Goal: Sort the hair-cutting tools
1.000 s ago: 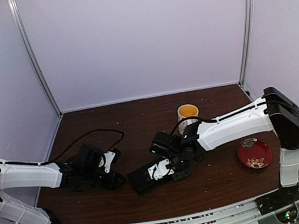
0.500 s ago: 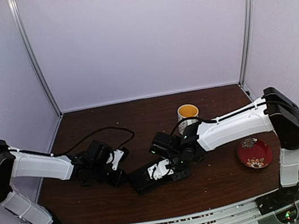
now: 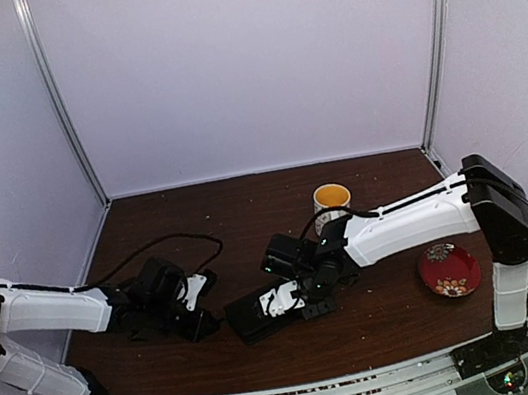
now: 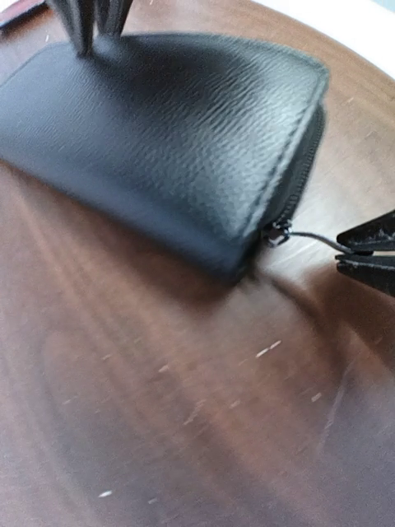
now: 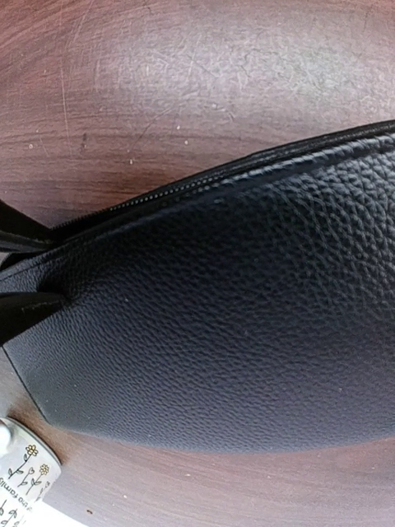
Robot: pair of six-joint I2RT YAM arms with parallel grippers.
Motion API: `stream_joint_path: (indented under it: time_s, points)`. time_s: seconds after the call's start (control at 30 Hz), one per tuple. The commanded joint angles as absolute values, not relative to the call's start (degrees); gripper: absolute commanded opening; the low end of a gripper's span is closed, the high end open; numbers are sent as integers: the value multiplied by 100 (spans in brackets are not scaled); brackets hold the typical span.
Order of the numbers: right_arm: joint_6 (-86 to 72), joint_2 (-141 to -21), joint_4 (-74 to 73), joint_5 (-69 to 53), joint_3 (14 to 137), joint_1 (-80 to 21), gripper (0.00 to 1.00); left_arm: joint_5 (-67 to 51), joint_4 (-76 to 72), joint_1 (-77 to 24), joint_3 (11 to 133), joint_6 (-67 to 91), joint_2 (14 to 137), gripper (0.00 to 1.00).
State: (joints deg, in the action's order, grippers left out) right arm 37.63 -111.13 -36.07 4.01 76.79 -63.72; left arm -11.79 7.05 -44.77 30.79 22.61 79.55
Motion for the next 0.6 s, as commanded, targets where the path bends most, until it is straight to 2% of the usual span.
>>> stream_joint_path:
  time_s: [0.0,0.3,0.43,0.57]
  points:
    - [3499,-11753,-4049,558,7595,-6320,15,-1846,755,-4561,2849,2557,7588,0]
    - [3197,-11806,-4081,414,7722,-6344,14,-3209,-426,-4960,3165,2648,8267,0]
    - [3143,-11688,-4088,387,7620,-6343,15,-3068,-583,-4979,3281,2729,8418,0]
    - [3162,-11333,-4166,343,7461,-6346,18,-2356,190,-4966,3457,2539,8333,0]
